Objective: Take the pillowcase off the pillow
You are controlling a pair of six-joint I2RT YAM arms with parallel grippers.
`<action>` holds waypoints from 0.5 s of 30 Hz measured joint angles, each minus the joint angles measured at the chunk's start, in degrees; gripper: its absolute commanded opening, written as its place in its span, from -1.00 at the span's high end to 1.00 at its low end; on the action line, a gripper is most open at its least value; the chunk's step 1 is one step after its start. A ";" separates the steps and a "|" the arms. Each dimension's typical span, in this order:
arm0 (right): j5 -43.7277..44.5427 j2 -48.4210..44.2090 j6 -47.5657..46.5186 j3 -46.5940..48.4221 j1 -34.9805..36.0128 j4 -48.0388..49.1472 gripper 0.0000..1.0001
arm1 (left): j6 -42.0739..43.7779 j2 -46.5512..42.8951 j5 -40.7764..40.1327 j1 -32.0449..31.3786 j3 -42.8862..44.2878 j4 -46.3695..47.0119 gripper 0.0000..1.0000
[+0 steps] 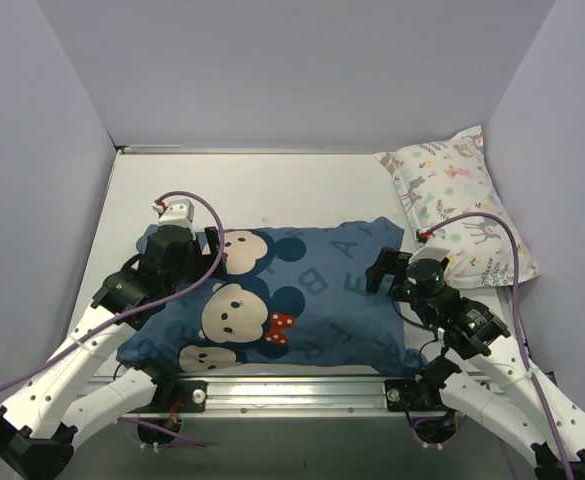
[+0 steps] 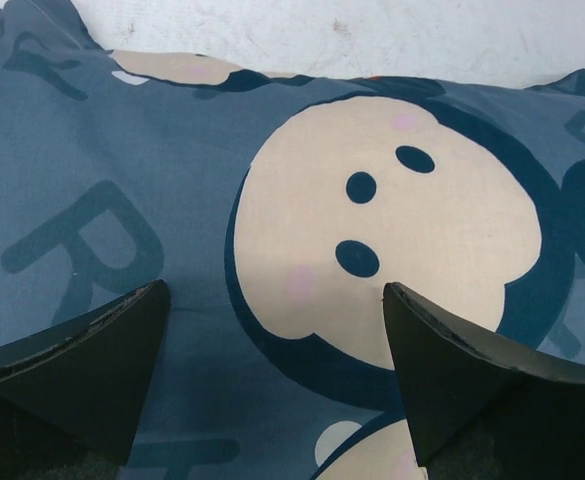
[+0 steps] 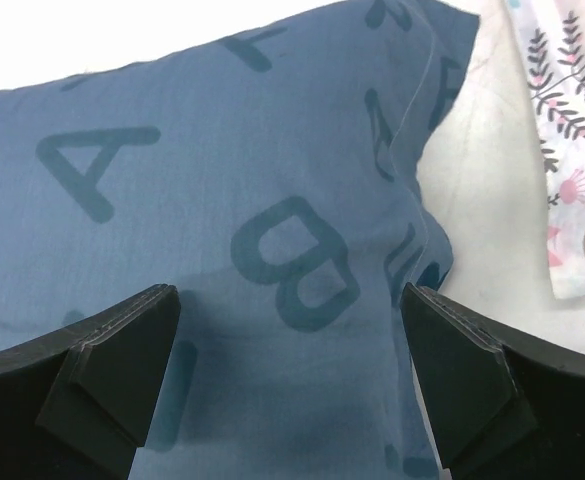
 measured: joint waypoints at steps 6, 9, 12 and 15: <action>-7.23 2.34 -1.49 3.32 0.83 -3.76 -1.00 | 0.42 1.99 1.49 0.00 5.11 -6.12 -0.95; -8.52 3.06 -1.42 3.34 6.25 -5.22 -1.00 | 0.39 1.60 3.10 0.00 5.73 -8.09 -0.95; -8.37 2.82 -1.40 3.34 11.45 -6.84 -1.00 | 0.02 0.17 5.33 0.02 5.77 -11.23 -0.95; -7.21 1.77 -1.40 3.58 15.61 -9.27 -1.00 | -0.31 -1.51 8.20 0.00 6.23 -14.40 -0.95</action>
